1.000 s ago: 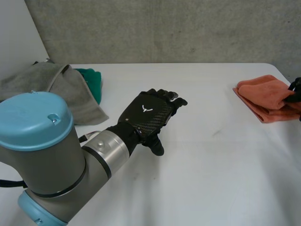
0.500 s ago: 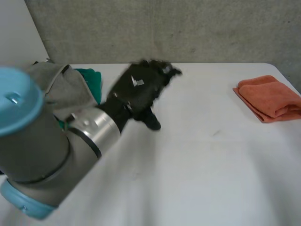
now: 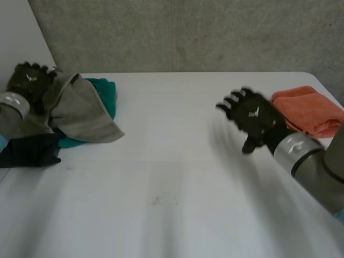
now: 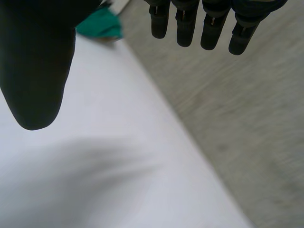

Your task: Fold the laundry.

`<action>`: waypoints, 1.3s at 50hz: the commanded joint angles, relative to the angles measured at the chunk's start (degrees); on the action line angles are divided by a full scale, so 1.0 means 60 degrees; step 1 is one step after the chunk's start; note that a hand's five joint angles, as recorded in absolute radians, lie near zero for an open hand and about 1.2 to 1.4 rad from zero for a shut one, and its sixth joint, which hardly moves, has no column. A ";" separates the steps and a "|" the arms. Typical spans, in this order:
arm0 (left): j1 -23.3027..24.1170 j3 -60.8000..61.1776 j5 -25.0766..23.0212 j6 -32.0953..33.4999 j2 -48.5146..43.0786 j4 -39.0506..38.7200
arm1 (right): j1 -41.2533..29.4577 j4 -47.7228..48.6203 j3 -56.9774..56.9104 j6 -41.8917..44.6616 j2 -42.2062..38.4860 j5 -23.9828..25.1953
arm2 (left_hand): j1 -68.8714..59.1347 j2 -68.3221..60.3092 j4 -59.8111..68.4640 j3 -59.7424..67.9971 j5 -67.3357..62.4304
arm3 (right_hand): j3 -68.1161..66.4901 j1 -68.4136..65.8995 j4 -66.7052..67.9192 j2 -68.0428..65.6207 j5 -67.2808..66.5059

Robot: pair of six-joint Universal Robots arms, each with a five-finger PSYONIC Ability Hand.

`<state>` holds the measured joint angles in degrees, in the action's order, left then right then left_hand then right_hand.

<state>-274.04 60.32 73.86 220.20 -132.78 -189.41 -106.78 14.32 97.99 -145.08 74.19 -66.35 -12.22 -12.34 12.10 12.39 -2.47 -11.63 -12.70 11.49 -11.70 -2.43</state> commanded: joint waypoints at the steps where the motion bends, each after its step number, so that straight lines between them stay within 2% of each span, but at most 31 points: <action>1: -0.0234 -0.1059 -0.0532 0.0814 -0.1512 -0.0028 | -0.0104 -0.0658 0.0514 0.0478 -0.0149 -0.0134 | -0.1703 -0.1683 0.1724 0.1676 -0.1662 | 0.0272 0.0450 -0.0248 0.0283 0.0405; 2: -0.0234 -0.1118 -0.0562 0.0785 -0.1571 -0.0028 | -0.0075 -0.0658 0.0558 0.0464 -0.0163 -0.0134 | -0.2878 -0.2858 0.2898 0.2850 -0.2836 | 0.0272 0.0450 -0.0248 0.0283 0.0405; 3: -0.0234 -0.1177 -0.0591 0.0741 -0.1601 -0.0043 | -0.0075 -0.0643 0.0616 0.0435 -0.0163 -0.0134 | -0.6386 -0.6367 0.6407 0.6359 -0.6345 | 0.0272 0.0450 -0.0248 0.0283 0.0405; 5: -0.0220 -0.1192 -0.0547 0.0726 -0.1601 -0.0086 | -0.0060 -0.0643 0.0646 0.0420 -0.0163 -0.0148 | -1.0690 -1.0670 1.0710 1.0662 -1.0648 | 0.0272 0.0450 -0.0248 0.0283 0.0405; 7: -0.0060 -0.1163 -0.0460 0.0697 -0.1543 -0.0247 | -0.0060 -0.0643 0.0660 0.0420 -0.0091 -0.0177 | -1.1296 -1.1276 1.1317 1.1269 -1.1255 | 0.0272 0.0450 -0.0248 0.0283 0.0405; 10: 0.0233 -0.0900 -0.0357 0.0580 -0.1236 -0.0438 | -0.0046 -0.0599 0.0719 0.0420 -0.0017 -0.0265 | -1.1296 -1.1276 1.1317 1.1269 -1.1255 | 0.0272 0.0450 -0.0248 0.0283 0.0405; 12: 0.0687 -0.0374 -0.0327 0.0244 -0.0491 -0.0570 | -0.0016 -0.0570 0.0748 0.0420 0.0071 -0.0426 | -1.1296 -1.1276 1.1317 1.1269 -1.1255 | 0.0272 0.0450 -0.0248 0.0283 0.0405; 18: 0.1858 0.1442 -0.0371 -0.1220 0.1721 -0.1199 | 0.0291 -0.0365 0.0734 0.0288 0.0378 -0.0968 | -1.1296 -1.1276 1.1317 1.1269 -1.1255 | 0.0272 0.0450 -0.0248 0.0283 0.0405; 19: 0.2339 0.1981 -0.0371 -0.1555 0.2377 -0.1331 | 0.0407 -0.0263 0.0719 0.0186 0.0393 -0.1113 | -1.1296 -1.1276 1.1317 1.1269 -1.1255 | 0.0272 0.0450 -0.0248 0.0283 0.0405; 24: 0.3835 0.3332 -0.0415 -0.2349 0.3700 -0.1405 | 0.0540 -0.0131 0.0675 -0.0326 0.0569 -0.1364 | -1.1296 -1.1276 1.1317 1.1269 -1.1255 | 0.0272 0.0450 -0.0248 0.0283 0.0405; 29: 0.5256 0.4023 -0.0372 -0.2701 0.3483 -0.1420 | 0.0833 -0.0131 0.0631 -0.0737 0.0598 -0.1496 | -1.1296 -1.1276 1.1317 1.1269 -1.1255 | 0.0272 0.0450 -0.0248 0.0283 0.0405; 30: 0.5795 0.4023 -0.0342 -0.2846 0.3120 -0.1391 | 0.0877 -0.0131 0.0617 -0.0810 0.0598 -0.1496 | -1.1296 -1.1276 1.1317 1.1269 -1.1255 | 0.0272 0.0450 -0.0248 0.0283 0.0405; 33: 0.6487 0.3935 -0.0342 -0.3169 0.2401 -0.1274 | 0.0907 -0.0145 0.0558 -0.0869 0.0584 -0.1540 | -1.1296 -1.1276 1.1317 1.1269 -1.1255 | 0.0272 0.0450 -0.0248 0.0283 0.0405; 34: 0.6794 0.3848 -0.0400 -0.3388 0.1949 -0.1215 | 0.0950 -0.0145 0.0529 -0.0884 0.0569 -0.1554 | -0.7803 -0.7783 0.7823 0.7775 -0.7761 | 0.0272 0.0450 -0.0248 0.0283 0.0405; 37: 0.7031 0.3760 -0.0634 -0.3580 0.1695 -0.1054 | 0.1053 -0.0160 0.0500 -0.0869 0.0525 -0.1598 | -0.0388 -0.0368 0.0409 0.0361 -0.0347 | 0.0272 0.0450 -0.0248 0.0283 0.0405; 38: 0.7060 0.3716 -0.0795 -0.3595 0.1782 -0.0967 | 0.1111 -0.0203 0.0470 -0.0869 0.0496 -0.1613 | 0.0370 0.0390 -0.0350 -0.0398 0.0412 | 0.0272 0.0450 -0.0248 0.0283 0.0405; 41: 0.6988 0.3599 -0.0767 -0.3668 0.2264 -0.0892 | 0.1141 -0.0233 0.0441 -0.0869 0.0481 -0.1613 | 0.0370 0.0390 -0.0350 -0.0398 0.0412 | 0.0272 0.0450 -0.0248 0.0283 0.0405; 44: 0.6535 0.3627 -0.0475 -0.3727 0.3085 -0.0805 | 0.1112 -0.0291 0.0309 -0.0899 0.0496 -0.1569 | 0.0223 0.0243 -0.0202 -0.0250 0.0264 | 0.0272 0.0450 -0.0248 0.0283 0.0405; 46: 0.6125 0.3816 -0.0023 -0.3771 0.3494 -0.0616 | 0.1097 -0.0379 0.0105 -0.0899 0.0496 -0.1598 | 0.0055 0.0075 -0.0035 -0.0083 0.0097 | 0.0272 0.0450 -0.0248 0.0283 0.0405; 49: 0.6064 0.4051 0.0477 -0.3902 0.3862 -0.0235 | 0.1068 -0.0700 -0.0130 -0.0899 0.0496 -0.1598 | -0.0113 -0.0093 0.0134 0.0086 -0.0072 | 0.0272 0.0450 -0.0248 0.0283 0.0405; 55: 0.6181 0.5325 0.1473 -0.4766 0.4887 0.0324 | 0.1126 -0.3042 -0.1315 -0.1805 0.0306 -0.1438 | -0.0672 -0.0652 0.0693 0.0645 -0.0631 | 0.0272 0.0450 -0.0248 0.0283 0.0405; 60: 0.7088 0.6102 0.2001 -0.5118 0.4977 0.0294 | 0.1141 -0.4977 -0.2560 -0.2597 -0.0660 -0.0794 | -0.1234 -0.1214 0.1254 0.1206 -0.1192 | 0.0272 0.0450 -0.0248 0.0283 0.0405; 61: 0.7525 0.6190 0.2248 -0.5104 0.4817 0.0222 | 0.1126 -0.5414 -0.2910 -0.2612 -0.1038 -0.0561 | -0.1568 -0.1549 0.1589 0.1541 -0.1527 | 0.0272 0.0450 -0.0248 0.0283 0.0405; 64: 0.8186 0.6162 0.2776 -0.5060 0.4348 -0.0056 | 0.1126 -0.5726 -0.3439 -0.2642 -0.1641 -0.0325 | -0.1656 -0.1636 0.1676 0.1628 -0.1614 | 0.0272 0.0450 -0.0248 0.0283 0.0405; 65: 0.8638 0.6089 0.3228 -0.5031 0.3984 -0.0347 | 0.1083 -0.5741 -0.3745 -0.2685 -0.2020 -0.0237 | -0.1961 -0.1941 0.1982 0.1934 -0.1920 | 0.0272 0.0450 -0.0248 0.0283 0.0405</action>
<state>-231.41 96.23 86.53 189.85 -103.38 -187.82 -100.00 -14.64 82.75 -159.74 70.16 -71.27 -17.89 -17.56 17.78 17.44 -7.87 -11.63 -12.70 11.49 -11.70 -2.43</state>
